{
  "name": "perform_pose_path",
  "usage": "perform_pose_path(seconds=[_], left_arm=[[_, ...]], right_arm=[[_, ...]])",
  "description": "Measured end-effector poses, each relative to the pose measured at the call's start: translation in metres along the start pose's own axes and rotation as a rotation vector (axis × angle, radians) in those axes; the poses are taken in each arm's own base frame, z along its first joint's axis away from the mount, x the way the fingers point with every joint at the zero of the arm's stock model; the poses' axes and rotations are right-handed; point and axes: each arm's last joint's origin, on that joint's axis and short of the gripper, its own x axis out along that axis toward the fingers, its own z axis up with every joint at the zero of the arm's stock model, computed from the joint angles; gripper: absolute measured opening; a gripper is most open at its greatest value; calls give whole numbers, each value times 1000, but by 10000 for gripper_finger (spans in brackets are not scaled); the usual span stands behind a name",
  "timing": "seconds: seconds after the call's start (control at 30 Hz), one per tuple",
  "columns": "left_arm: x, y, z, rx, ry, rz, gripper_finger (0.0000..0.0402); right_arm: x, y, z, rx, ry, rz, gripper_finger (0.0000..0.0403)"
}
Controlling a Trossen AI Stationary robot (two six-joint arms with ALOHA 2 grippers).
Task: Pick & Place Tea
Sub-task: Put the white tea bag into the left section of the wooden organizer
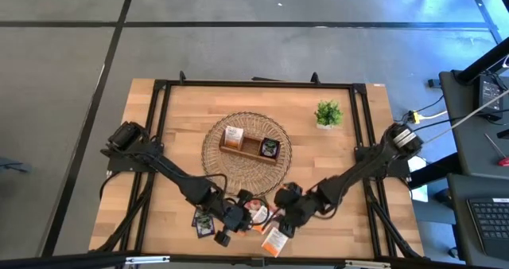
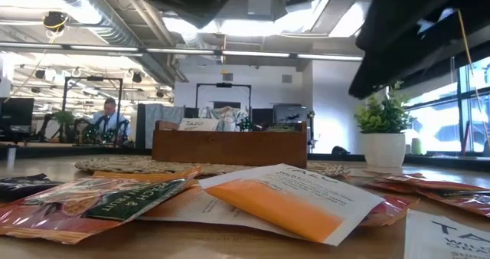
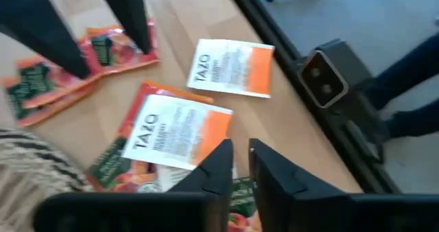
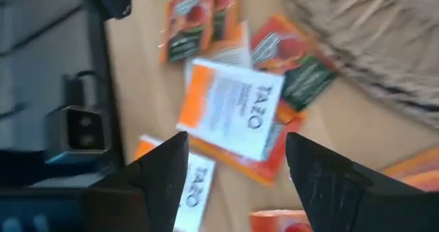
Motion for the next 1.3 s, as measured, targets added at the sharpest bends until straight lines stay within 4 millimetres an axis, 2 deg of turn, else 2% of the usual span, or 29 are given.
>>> perform_pose_path(seconds=[0.1, 0.2, 0.33, 0.5, 0.77, 0.97, 1.13, 1.3], left_arm=[[0, -1, 1, -11, -18, 26, 7], [4, -3, 3, -29, -49, 58, 3], [21, -7, -1, -53, -70, 59, 2], [44, -17, -17, -6, -25, 95, 2], [65, -19, -32, -59, 7, 162, 2], [77, -19, -39, -101, 21, 146, 2], [79, -16, -41, -106, 32, 154, 2], [81, -8, -42, -118, 43, 164, 2]], right_arm=[[7, -16, 3, 34, 23, 156, 245], [17, -36, 2, 78, 40, 258, 245], [25, -60, 3, 132, 27, 259, 245], [28, -75, 9, 187, 23, 232, 245], [29, -78, 13, 171, -8, 225, 245], [29, -71, 9, 161, -24, 238, 245], [39, -72, 2, 193, 31, 251, 245], [42, -71, 1, 196, 50, 286, 245]])
